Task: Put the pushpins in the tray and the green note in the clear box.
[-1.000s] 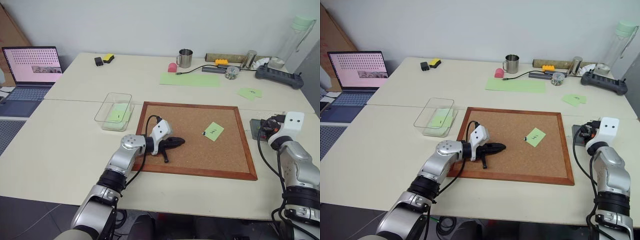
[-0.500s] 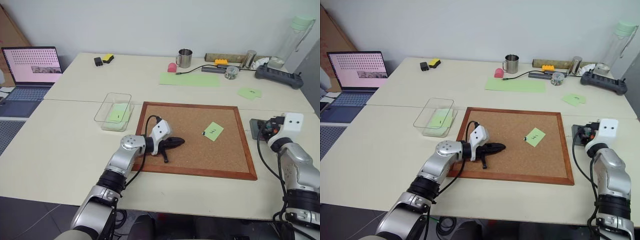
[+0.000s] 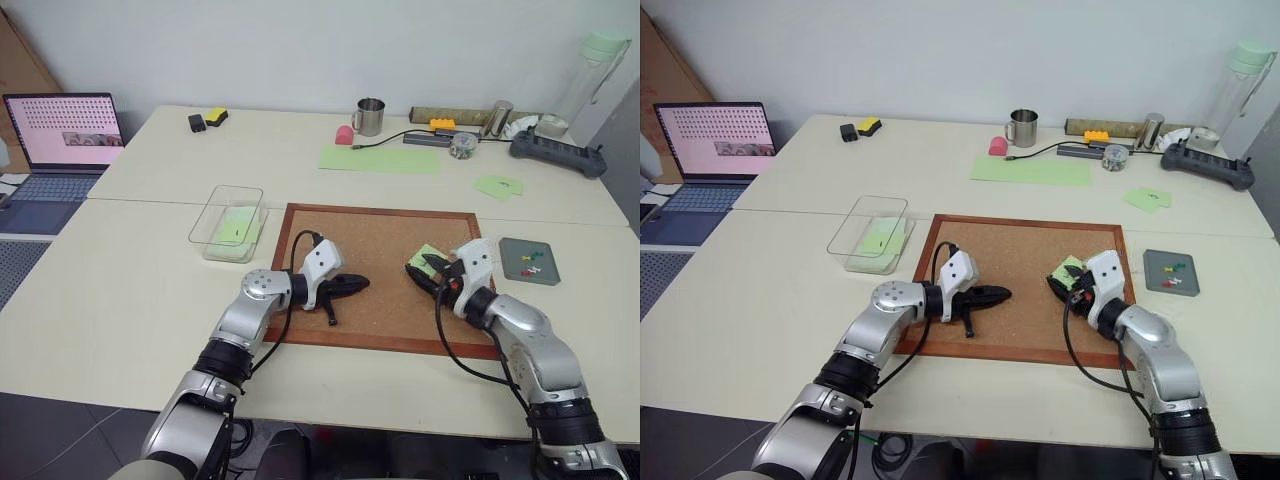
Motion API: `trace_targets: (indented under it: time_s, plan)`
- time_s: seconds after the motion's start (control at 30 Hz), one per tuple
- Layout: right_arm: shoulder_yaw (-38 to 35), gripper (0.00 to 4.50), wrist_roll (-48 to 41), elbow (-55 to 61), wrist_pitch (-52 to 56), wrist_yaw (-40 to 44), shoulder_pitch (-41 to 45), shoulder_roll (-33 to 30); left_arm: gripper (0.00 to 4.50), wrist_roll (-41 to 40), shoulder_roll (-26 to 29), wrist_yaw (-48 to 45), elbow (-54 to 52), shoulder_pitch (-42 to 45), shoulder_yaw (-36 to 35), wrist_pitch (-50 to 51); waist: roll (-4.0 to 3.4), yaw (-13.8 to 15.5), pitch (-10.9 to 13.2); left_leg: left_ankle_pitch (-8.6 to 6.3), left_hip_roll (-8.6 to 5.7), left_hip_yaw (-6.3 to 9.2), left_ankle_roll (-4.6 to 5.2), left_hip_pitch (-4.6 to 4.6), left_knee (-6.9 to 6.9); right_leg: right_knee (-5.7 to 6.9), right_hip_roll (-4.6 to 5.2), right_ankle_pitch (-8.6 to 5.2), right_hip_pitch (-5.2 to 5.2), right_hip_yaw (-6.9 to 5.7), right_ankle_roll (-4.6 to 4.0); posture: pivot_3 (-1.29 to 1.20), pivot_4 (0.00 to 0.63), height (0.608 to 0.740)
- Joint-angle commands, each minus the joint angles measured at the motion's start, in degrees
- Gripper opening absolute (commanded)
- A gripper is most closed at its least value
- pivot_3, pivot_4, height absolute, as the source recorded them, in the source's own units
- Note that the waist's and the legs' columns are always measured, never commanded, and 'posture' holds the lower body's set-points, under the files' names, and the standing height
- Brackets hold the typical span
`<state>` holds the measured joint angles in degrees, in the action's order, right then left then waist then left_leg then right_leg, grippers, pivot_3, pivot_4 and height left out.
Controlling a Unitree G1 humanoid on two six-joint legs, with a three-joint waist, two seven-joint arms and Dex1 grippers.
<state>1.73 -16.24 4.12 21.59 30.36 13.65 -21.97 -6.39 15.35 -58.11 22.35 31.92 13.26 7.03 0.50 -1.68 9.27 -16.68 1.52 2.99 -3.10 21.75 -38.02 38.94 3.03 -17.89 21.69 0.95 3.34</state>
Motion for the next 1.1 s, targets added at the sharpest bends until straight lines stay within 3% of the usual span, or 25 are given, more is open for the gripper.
trace_targets:
  time_s: [0.03,0.2,0.5,1.1]
  plan:
    - [1.0,2.33,1.7,-1.5,-1.8,0.3,2.4,0.6,0.0,0.2,-0.1,0.0,-0.3,-0.8,0.8,0.5,0.0,0.0,0.0,0.0,0.0,0.0,0.0,0.0,0.0,0.0,0.0,0.0,0.0,0.0,0.0,0.0,0.15,0.74]
    - [1.7,1.75,2.4,-2.9,-1.5,0.9,3.5,1.1,0.0,0.2,0.2,0.2,-0.7,-1.1,0.6,0.7,0.0,0.0,0.0,0.0,0.0,0.0,0.0,0.0,0.0,0.0,0.0,0.0,0.01,0.0,0.0,0.0,0.15,0.74]
    - [1.6,0.07,3.2,-3.4,-1.5,1.1,3.3,1.3,0.0,0.1,0.1,0.6,-1.1,-1.3,0.5,0.9,0.0,0.0,0.0,0.0,0.0,0.0,0.0,0.0,0.0,0.0,0.0,0.0,0.01,0.0,0.0,0.0,0.15,0.74]
    - [-0.2,0.07,2.3,8.8,-5.0,4.8,2.2,-1.7,0.0,0.0,-0.2,0.3,-0.7,-1.2,0.6,0.8,-0.01,-0.1,0.0,0.0,0.0,0.01,0.0,0.01,0.01,0.02,-0.01,0.0,0.03,0.0,0.0,0.0,0.15,0.74]
